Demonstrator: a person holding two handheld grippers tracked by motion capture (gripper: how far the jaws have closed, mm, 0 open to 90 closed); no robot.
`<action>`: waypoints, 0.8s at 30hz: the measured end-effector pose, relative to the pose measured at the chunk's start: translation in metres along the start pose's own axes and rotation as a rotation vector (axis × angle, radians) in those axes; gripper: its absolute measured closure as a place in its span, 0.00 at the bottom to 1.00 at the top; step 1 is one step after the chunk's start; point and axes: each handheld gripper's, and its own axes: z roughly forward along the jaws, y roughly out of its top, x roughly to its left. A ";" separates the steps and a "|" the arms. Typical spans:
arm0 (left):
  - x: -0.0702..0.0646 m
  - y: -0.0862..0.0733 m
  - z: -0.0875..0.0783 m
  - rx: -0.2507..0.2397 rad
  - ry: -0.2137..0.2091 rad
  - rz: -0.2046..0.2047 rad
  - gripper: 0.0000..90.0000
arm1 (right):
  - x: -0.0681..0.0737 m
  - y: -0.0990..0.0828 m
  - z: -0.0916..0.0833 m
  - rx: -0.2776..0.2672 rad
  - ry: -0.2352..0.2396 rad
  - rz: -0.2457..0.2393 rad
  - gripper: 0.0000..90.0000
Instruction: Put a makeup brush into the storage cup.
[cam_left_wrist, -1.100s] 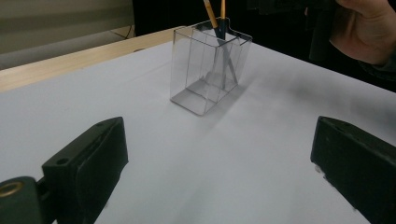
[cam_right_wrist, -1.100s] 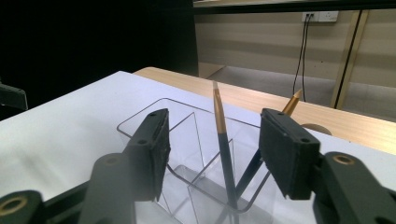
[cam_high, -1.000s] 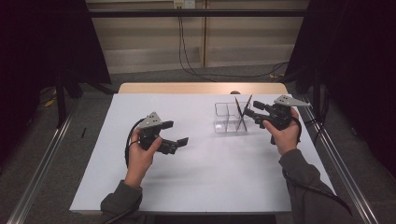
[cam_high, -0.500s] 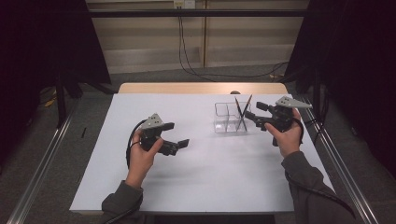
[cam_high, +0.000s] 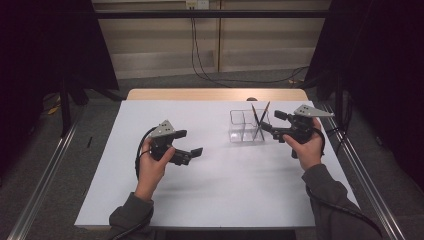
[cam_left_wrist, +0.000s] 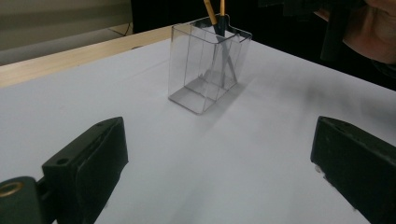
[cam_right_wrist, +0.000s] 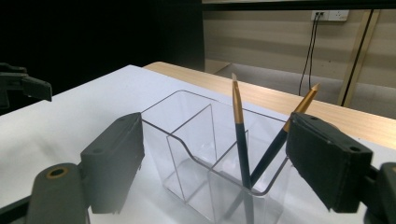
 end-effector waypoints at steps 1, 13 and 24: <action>0.000 0.000 0.001 -0.004 -0.002 0.000 0.04 | 0.000 0.000 -0.001 -0.004 0.003 -0.003 0.20; -0.001 0.001 0.001 0.001 -0.007 0.009 0.04 | 0.005 0.000 -0.007 0.001 0.021 -0.007 0.13; -0.002 0.001 -0.003 -0.016 -0.002 0.008 0.04 | 0.014 -0.003 -0.011 -0.005 0.063 -0.035 0.08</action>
